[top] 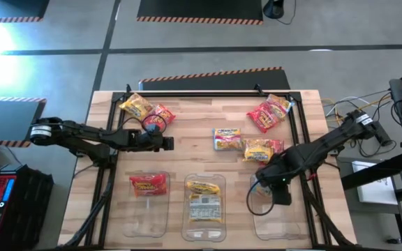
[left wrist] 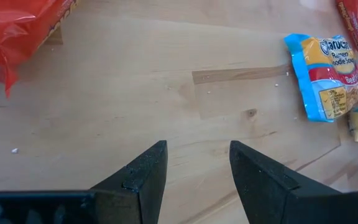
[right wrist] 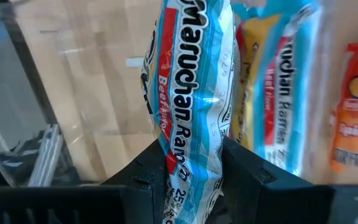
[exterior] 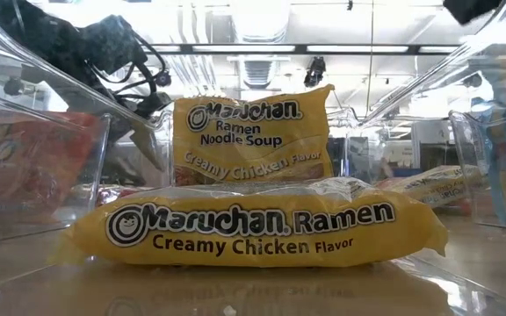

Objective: Sort Maruchan noodles
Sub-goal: Put the blue noodle pack into the right transparent bin

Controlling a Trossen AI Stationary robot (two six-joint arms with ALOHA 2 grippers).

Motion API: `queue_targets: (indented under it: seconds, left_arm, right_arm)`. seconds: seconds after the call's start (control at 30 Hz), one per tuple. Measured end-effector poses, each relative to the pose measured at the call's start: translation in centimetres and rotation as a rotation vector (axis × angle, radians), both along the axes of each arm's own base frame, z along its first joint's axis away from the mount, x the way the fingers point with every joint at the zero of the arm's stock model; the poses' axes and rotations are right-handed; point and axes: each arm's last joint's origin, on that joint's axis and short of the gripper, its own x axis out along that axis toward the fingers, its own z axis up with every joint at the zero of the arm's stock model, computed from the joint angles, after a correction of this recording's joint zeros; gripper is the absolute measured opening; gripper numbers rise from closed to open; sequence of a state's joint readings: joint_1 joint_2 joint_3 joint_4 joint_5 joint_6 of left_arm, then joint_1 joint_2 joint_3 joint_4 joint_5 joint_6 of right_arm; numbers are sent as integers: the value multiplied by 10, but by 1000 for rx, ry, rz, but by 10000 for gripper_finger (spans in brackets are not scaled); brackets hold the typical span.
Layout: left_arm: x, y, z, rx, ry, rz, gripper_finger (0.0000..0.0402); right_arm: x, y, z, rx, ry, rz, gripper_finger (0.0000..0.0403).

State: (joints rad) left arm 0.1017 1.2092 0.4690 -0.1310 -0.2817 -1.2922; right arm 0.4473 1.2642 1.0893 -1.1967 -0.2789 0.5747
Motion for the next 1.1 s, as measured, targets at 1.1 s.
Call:
queue_targets:
  seconds: [1.1]
  left_arm:
    - [0,0,0,10,8,0,158]
  right_arm:
    - [-7,-4,-21,-55,50,6,149]
